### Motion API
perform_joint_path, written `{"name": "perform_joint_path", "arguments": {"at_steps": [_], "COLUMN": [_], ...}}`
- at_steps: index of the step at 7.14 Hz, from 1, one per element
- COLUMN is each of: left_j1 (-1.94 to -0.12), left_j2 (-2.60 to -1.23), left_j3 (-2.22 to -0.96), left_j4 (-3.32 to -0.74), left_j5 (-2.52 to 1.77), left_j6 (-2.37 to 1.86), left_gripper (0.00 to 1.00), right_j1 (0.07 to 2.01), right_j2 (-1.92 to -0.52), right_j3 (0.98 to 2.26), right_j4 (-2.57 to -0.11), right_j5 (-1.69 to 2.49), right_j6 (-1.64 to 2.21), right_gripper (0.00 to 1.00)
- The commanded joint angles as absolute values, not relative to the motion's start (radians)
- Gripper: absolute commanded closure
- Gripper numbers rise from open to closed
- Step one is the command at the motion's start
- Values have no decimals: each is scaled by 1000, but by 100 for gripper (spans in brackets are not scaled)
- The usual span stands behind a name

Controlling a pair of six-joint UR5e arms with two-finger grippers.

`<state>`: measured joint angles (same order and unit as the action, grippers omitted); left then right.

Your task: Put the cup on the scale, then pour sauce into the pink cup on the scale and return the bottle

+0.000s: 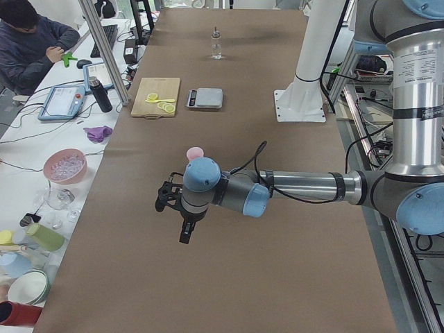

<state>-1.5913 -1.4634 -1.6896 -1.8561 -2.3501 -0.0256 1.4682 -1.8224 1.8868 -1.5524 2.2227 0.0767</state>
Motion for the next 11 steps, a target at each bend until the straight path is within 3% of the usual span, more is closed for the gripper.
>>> {"name": "perform_joint_path", "arguments": {"at_steps": [1, 7, 9, 11], "left_j1": [-1591, -1588, -1572, -1571], "left_j2": [-1460, -1470, -1503, -1520], "left_j3": [-1692, -1683, -1524, -1514], "left_j4": [-1864, -1861, -1951, -1957], "left_j5": [-2349, -2358, -2368, -2382], "left_j6": [-28, -40, -37, -37], "left_gripper": [2, 2, 2, 2], "right_j1": [1468, 1468, 1468, 1468], "right_j2": [-1822, -1815, -1792, -1764], "right_j3": [1887, 1893, 1898, 1893], "right_j4": [-1552, -1551, -1548, -1548], "right_j5": [2224, 2342, 2341, 2338], "right_j6": [77, 74, 81, 84], "right_gripper": [0, 0, 0, 0]}}
